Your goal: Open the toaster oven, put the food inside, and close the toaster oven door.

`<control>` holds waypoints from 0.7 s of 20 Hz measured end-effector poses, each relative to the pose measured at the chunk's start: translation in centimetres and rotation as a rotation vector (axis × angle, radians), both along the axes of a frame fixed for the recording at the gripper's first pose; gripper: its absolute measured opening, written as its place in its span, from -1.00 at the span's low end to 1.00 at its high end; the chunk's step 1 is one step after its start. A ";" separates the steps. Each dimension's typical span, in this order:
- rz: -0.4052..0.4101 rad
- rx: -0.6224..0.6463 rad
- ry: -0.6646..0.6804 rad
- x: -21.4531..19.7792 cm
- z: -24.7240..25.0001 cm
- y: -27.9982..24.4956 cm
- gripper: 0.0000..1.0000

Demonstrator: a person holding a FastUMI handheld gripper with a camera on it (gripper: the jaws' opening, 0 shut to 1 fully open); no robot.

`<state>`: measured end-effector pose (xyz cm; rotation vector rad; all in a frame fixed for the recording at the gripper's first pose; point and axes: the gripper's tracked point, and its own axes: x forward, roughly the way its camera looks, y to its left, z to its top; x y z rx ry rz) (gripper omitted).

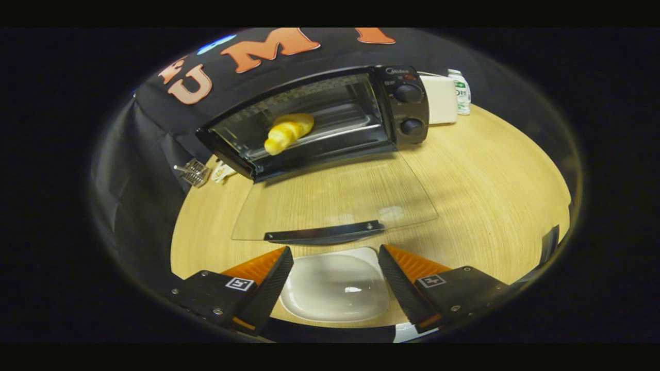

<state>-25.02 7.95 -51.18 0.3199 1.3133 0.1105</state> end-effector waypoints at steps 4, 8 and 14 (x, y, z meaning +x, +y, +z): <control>0.051 0.006 0.031 1.0 -1.6 0.8 0.98; 0.118 0.019 0.072 1.1 -2.6 2.1 0.98; 0.100 0.039 0.035 2.3 0.1 1.8 0.97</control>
